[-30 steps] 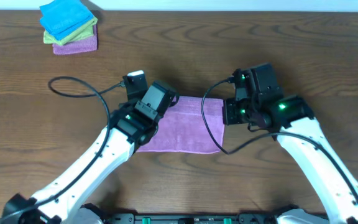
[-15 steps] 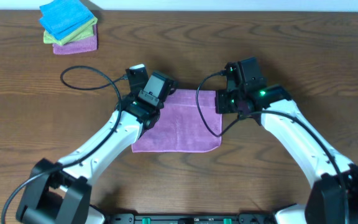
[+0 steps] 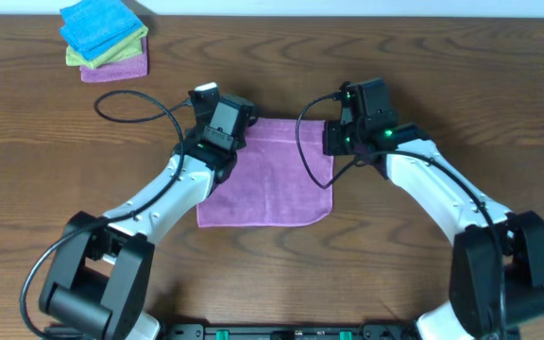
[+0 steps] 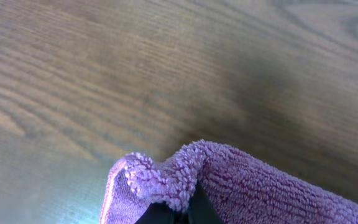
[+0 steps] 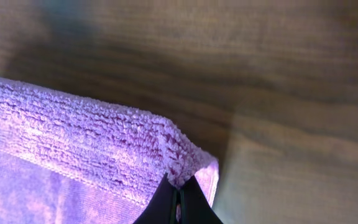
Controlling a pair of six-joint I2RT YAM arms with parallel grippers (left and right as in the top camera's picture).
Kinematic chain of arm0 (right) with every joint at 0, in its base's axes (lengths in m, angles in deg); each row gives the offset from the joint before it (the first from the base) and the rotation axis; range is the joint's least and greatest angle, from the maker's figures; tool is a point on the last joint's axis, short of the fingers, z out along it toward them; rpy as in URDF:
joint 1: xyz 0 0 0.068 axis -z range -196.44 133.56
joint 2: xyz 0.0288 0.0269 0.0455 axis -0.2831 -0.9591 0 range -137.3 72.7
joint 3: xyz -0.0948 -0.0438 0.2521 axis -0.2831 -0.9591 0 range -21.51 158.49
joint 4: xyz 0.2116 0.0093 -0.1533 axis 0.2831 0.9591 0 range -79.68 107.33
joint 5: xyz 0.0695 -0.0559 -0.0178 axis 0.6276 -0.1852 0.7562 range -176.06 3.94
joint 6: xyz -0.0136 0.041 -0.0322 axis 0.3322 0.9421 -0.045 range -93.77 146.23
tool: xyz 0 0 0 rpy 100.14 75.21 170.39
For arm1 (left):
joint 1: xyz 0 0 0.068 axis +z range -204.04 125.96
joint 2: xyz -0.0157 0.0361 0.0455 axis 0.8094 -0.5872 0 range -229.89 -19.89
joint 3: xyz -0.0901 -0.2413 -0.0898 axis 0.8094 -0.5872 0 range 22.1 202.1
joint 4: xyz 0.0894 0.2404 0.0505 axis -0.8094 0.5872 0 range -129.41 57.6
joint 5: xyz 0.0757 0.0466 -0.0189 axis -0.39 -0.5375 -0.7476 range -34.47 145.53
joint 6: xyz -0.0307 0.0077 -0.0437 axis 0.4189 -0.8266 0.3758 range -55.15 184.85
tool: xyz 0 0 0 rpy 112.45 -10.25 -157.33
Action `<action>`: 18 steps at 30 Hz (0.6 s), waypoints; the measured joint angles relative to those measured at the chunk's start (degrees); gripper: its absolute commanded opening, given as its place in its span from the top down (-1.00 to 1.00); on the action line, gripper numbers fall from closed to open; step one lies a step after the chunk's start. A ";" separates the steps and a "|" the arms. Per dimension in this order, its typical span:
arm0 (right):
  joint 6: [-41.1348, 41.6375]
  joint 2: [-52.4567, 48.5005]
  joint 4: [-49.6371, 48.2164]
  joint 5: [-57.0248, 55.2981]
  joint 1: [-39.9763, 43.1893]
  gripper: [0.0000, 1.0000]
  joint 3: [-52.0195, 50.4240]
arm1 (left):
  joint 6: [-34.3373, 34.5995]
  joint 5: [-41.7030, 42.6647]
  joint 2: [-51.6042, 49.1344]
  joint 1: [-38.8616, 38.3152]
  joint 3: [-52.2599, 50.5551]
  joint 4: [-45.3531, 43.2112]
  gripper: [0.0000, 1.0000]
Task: Fold the cloth
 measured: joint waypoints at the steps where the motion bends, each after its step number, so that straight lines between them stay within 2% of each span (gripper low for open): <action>1: 0.00 -0.37 -0.76 -0.07 0.00 0.97 0.00 | -0.28 0.37 -0.46 0.28 0.00 -0.83 0.89; 7: 0.00 -3.43 -5.99 -0.11 0.04 0.97 -0.02 | -1.68 2.54 -3.96 2.25 0.00 -5.20 0.88; 8: 0.00 -3.76 -6.78 -0.15 0.07 0.80 -0.04 | -2.05 2.99 -4.31 2.51 0.00 -5.90 0.88; 9: 0.37 -4.02 -7.74 -0.24 0.13 0.38 -0.07 | -2.27 3.34 -4.66 2.75 0.00 -6.58 0.88; 10: 0.42 -4.31 -8.87 -0.74 0.20 0.11 -0.07 | -2.32 3.30 -5.09 2.97 0.00 -7.61 0.88; 11: 0.46 -4.52 -9.92 -1.07 0.39 0.04 -0.09 | -2.45 3.28 -5.53 3.26 0.00 -8.76 0.87; 12: 0.50 -4.83 -11.82 -1.60 0.66 -0.15 -0.11 | -2.51 3.23 -6.16 3.63 0.00 -10.91 0.82; 13: 1.01 -4.96 -13.20 -1.77 0.76 -0.21 -0.13 | -2.64 3.17 -6.64 3.89 0.00 -12.81 0.67; 14: 0.90 -5.16 -15.50 -2.23 0.90 -0.22 -0.22 | -2.84 2.93 -7.28 4.15 0.00 -15.82 0.33; 15: 1.20 -5.20 -17.11 -2.27 0.98 -0.28 -0.26 | -2.95 2.80 -7.58 4.31 0.00 -17.77 0.21; 16: 1.60 -5.22 -18.80 -2.45 1.03 -0.36 -0.26 | -2.99 2.86 -7.74 4.44 0.00 -19.58 0.20; 18: 2.08 -5.22 -20.46 -2.60 1.03 -0.34 -0.26 | -3.06 2.82 -7.78 4.61 0.00 -21.81 0.05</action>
